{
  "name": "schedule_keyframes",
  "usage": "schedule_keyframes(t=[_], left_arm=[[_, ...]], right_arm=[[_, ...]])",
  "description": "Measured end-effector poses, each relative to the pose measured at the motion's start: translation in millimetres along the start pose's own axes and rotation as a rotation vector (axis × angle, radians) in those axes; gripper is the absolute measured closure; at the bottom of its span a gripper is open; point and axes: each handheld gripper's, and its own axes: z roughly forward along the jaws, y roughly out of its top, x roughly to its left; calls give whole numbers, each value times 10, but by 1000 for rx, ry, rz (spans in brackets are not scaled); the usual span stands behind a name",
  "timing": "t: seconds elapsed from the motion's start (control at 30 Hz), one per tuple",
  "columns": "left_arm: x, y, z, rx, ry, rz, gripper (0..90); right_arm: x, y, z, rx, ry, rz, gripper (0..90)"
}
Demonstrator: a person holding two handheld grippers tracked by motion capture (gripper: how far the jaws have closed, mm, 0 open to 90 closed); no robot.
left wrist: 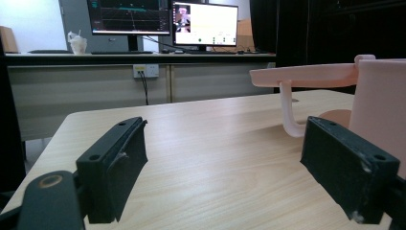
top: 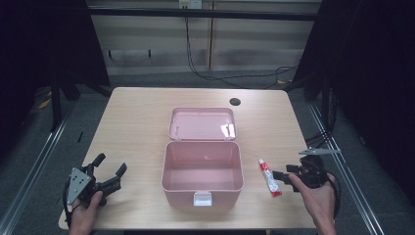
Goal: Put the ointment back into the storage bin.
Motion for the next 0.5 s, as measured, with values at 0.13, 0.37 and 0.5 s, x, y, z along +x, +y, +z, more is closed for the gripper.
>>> schedule_keyframes(t=[0.13, 0.37, 0.5], left_arm=[[0, 0, 0, -1, 1, -1, 156], [1, 0, -1, -1, 2, 0, 156], [-1, 0, 0, -2, 2, -2, 156]], right_arm=[[47, 161, 63, 56, 23, -18, 373], [12, 372, 206, 170, 56, -2, 414], [-16, 458, 268, 232, 40, -12, 431]])
